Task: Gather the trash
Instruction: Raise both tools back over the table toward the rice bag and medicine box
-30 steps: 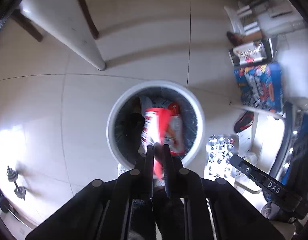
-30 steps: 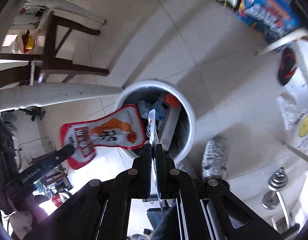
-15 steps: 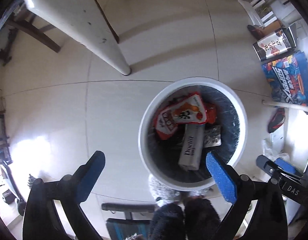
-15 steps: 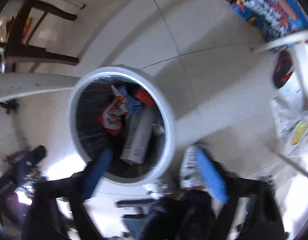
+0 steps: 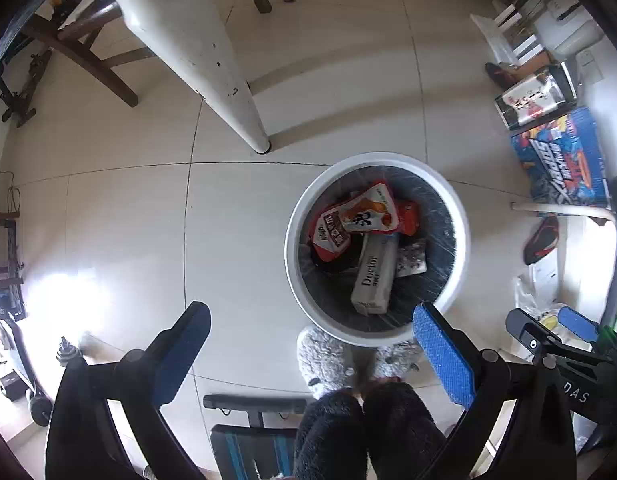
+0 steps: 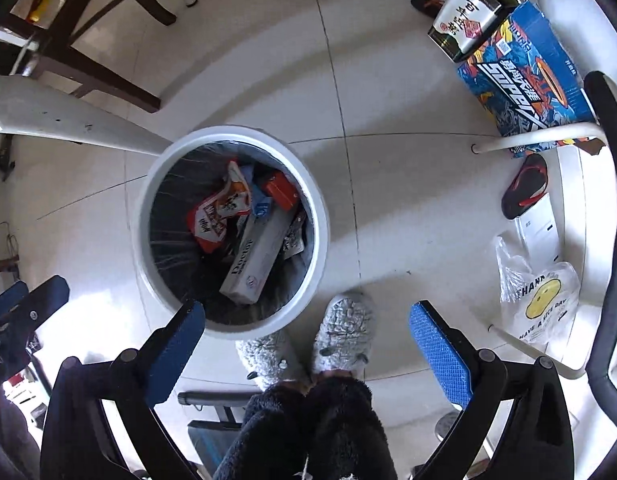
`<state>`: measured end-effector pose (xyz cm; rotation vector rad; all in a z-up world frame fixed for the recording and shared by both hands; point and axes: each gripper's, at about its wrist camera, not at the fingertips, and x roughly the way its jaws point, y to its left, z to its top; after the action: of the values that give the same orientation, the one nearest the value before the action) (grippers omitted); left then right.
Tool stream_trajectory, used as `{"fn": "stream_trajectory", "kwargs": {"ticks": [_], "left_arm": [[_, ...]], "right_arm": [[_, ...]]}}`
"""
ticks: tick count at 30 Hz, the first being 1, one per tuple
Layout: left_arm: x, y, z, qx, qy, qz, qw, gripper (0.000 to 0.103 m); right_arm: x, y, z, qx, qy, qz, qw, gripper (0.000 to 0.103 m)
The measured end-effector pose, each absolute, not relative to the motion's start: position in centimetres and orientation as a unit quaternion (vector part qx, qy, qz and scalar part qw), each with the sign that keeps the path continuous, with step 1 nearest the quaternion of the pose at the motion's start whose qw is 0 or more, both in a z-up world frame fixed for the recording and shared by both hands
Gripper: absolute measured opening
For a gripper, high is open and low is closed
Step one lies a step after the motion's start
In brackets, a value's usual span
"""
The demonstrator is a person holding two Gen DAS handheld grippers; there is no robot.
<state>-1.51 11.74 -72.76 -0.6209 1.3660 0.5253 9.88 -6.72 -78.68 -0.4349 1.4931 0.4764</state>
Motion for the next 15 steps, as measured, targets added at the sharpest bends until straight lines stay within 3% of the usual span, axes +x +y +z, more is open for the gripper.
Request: {"fn": "stream_trajectory", "kwargs": {"ticks": [15], "left_arm": [[-5.2, 9.1, -59.3, -0.279, 0.594, 0.225, 0.721, 0.103]], "right_arm": [[6.1, -8.9, -64.3, -0.180, 0.644, 0.232, 0.707, 0.103]]}}
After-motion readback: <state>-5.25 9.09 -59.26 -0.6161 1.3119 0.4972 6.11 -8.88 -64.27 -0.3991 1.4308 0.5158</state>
